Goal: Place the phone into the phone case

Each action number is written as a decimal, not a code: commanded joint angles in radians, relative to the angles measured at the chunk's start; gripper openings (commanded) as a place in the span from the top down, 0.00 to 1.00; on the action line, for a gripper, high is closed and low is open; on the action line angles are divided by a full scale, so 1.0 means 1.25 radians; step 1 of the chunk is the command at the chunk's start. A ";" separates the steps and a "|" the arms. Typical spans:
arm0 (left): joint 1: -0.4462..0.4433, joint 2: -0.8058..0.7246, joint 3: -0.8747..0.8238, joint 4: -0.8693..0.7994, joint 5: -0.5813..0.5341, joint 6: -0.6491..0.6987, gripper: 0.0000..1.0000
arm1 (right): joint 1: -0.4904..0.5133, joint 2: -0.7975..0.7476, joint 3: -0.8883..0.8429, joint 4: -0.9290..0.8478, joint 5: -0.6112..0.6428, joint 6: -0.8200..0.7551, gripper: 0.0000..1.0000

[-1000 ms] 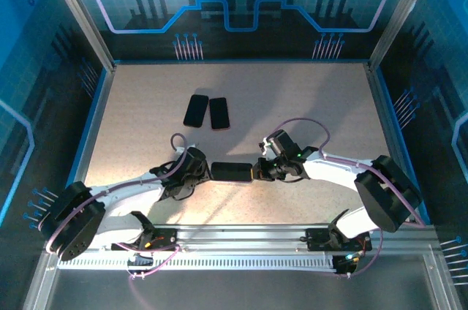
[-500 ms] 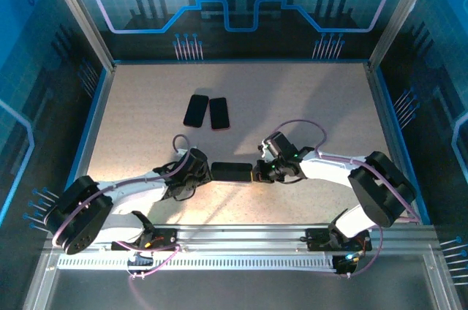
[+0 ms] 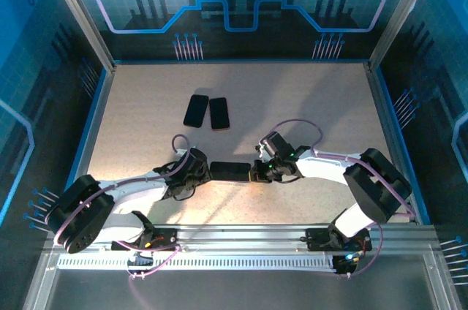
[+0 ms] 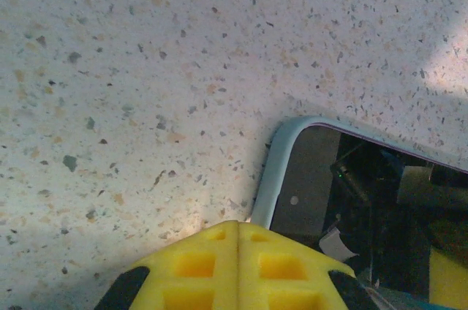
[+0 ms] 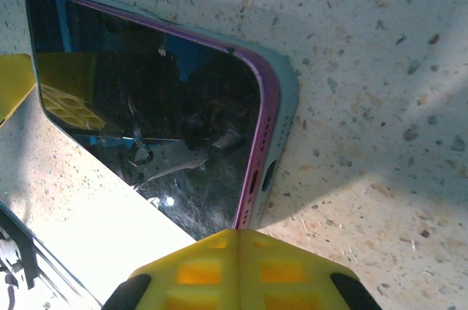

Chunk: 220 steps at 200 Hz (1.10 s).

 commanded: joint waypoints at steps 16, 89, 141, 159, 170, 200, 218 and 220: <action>-0.007 0.017 -0.014 0.029 0.025 -0.020 1.00 | 0.046 0.047 0.014 0.061 -0.012 0.022 0.93; -0.010 0.006 -0.016 0.020 0.019 -0.022 1.00 | 0.055 0.028 0.024 0.031 0.005 0.010 0.93; -0.011 -0.020 -0.018 -0.001 0.003 -0.016 1.00 | 0.054 -0.026 0.072 -0.083 0.071 -0.049 0.93; -0.011 -0.027 -0.021 -0.005 -0.003 -0.017 1.00 | 0.056 -0.043 0.087 -0.112 0.089 -0.060 0.93; -0.011 -0.029 -0.022 -0.003 -0.003 -0.020 1.00 | 0.058 -0.051 0.090 -0.120 0.096 -0.064 0.93; -0.011 -0.029 -0.022 -0.001 -0.005 -0.022 1.00 | 0.063 -0.052 0.100 -0.142 0.111 -0.077 0.93; -0.011 -0.028 -0.021 -0.002 -0.004 -0.020 1.00 | 0.071 -0.046 0.102 -0.150 0.118 -0.083 0.93; -0.011 -0.028 -0.021 -0.001 -0.005 -0.020 1.00 | 0.071 -0.046 0.102 -0.150 0.119 -0.083 0.93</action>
